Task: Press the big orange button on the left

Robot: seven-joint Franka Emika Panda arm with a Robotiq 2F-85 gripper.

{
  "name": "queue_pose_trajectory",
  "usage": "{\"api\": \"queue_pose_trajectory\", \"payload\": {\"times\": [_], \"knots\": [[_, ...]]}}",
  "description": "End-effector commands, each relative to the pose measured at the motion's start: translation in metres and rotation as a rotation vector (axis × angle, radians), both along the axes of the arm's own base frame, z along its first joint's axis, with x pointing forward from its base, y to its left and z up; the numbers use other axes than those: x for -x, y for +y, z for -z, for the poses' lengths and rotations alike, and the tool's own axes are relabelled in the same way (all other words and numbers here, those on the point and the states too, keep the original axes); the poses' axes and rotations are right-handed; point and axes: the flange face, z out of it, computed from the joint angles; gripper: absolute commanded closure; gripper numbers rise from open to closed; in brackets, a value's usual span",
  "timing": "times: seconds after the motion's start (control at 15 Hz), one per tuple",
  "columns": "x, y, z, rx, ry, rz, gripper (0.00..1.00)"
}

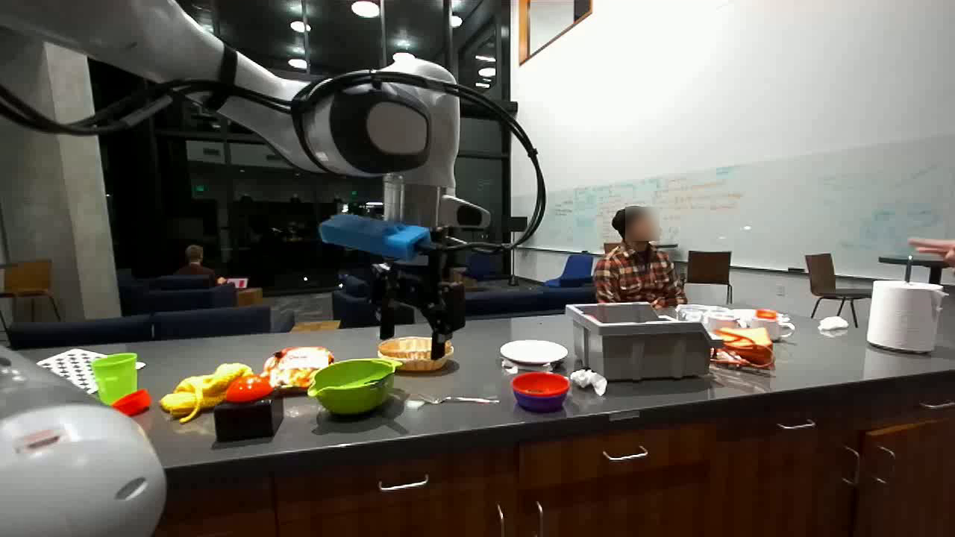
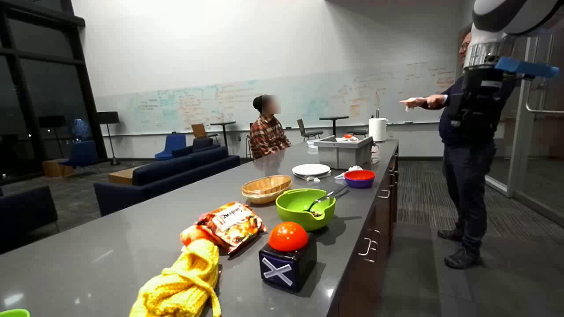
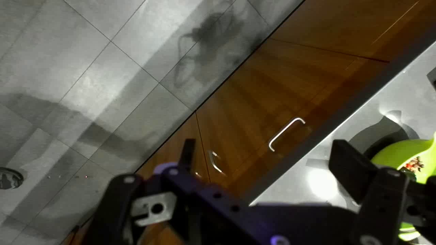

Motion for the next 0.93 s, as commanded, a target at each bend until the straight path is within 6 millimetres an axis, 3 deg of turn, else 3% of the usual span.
{"api": "queue_pose_trajectory", "payload": {"times": [0.0,0.6,0.87], "knots": [[0.0,0.0,-0.001,0.0,0.0,0.0,0.0],[0.0,0.0,-0.001,0.0,-0.001,0.0,0.0],[0.0,0.026,0.017,0.002,0.026,-0.166,0.0]]}}
